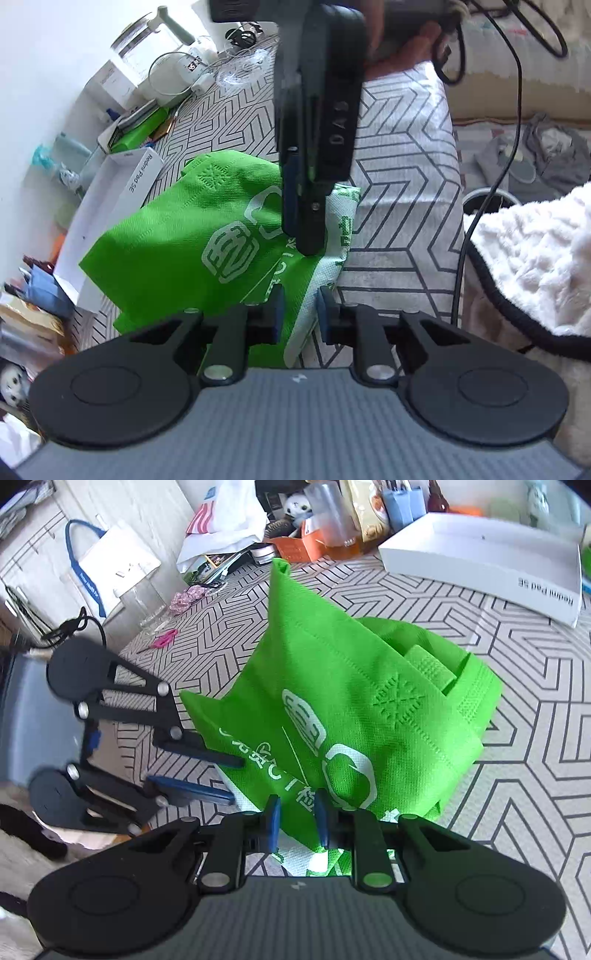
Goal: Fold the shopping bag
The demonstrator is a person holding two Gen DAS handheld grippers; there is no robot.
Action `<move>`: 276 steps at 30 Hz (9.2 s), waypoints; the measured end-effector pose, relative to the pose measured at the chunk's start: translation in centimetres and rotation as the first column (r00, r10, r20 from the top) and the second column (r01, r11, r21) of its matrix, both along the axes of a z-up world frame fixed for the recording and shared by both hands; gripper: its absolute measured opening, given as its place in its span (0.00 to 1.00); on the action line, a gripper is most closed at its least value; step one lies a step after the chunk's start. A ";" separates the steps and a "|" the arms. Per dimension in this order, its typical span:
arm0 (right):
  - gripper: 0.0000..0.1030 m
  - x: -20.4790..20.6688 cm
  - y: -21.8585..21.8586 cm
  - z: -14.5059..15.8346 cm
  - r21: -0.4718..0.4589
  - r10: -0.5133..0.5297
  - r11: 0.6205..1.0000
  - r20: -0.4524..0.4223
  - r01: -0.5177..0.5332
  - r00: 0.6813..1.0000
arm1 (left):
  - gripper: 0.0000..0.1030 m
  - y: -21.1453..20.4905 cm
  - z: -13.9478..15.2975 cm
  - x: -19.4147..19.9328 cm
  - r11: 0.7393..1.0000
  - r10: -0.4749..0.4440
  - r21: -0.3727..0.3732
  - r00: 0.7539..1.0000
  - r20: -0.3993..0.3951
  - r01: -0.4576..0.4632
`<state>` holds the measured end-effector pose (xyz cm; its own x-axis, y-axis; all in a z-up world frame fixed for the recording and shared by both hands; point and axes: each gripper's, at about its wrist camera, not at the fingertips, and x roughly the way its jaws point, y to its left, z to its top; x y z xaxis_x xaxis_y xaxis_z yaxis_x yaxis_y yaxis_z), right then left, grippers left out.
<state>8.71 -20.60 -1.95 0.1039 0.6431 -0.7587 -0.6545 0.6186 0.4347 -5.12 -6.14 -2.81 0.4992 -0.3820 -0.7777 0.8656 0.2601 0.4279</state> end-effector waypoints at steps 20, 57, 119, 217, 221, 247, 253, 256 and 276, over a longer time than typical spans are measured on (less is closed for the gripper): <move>0.56 -4.0 1.2 1.0 -0.083 0.247 0.969 0.247 -0.234 0.937 | 0.31 -3.3 0.3 1.8 0.967 -0.110 0.223 0.991 -0.078 0.125; 0.34 -2.4 0.0 1.4 -0.041 0.006 0.999 0.130 0.000 0.991 | 0.55 -1.8 2.2 7.8 0.994 -0.110 -0.060 0.888 -0.447 0.093; 0.21 1.7 -8.7 -5.2 0.336 -0.195 0.843 -0.537 0.420 0.821 | 0.42 5.7 2.4 12.9 0.938 0.303 0.025 0.779 -0.549 -0.346; 0.34 -14.0 5.9 -1.0 -0.640 0.579 0.768 0.671 -0.033 0.463 | 0.49 2.4 1.6 15.3 0.907 0.231 -0.156 0.770 -0.594 -0.392; 0.34 -11.6 5.3 0.7 -0.563 0.481 0.824 0.630 -0.068 0.609 | 0.49 3.0 3.3 16.1 0.883 0.242 -0.190 0.763 -0.599 -0.429; 0.34 4.8 -8.5 -2.1 0.222 -0.256 0.903 -0.409 0.368 0.876 | 0.57 1.3 4.3 12.4 0.972 0.118 -0.213 0.991 0.063 -0.102; 0.32 6.0 -11.4 -6.0 0.299 -0.235 0.814 -0.615 0.498 0.753 | 0.56 0.5 3.0 16.9 0.939 0.121 -0.309 0.987 -0.103 -0.148; 0.31 6.2 -11.6 -6.1 0.280 -0.234 0.816 -0.639 0.506 0.732 | 0.57 -0.1 2.6 17.8 0.931 0.135 -0.318 0.979 -0.153 -0.178; 0.32 6.8 -12.4 -6.0 0.247 -0.246 0.817 -0.669 0.522 0.702 | 0.65 -6.7 2.1 19.8 0.953 0.168 -0.219 0.968 -0.185 -0.207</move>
<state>15.52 -32.96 -7.94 0.0402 0.8959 -0.4424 0.0745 0.4388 0.8955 14.66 -12.85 -0.75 0.4544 -0.4751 -0.7535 0.8438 0.5006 0.1932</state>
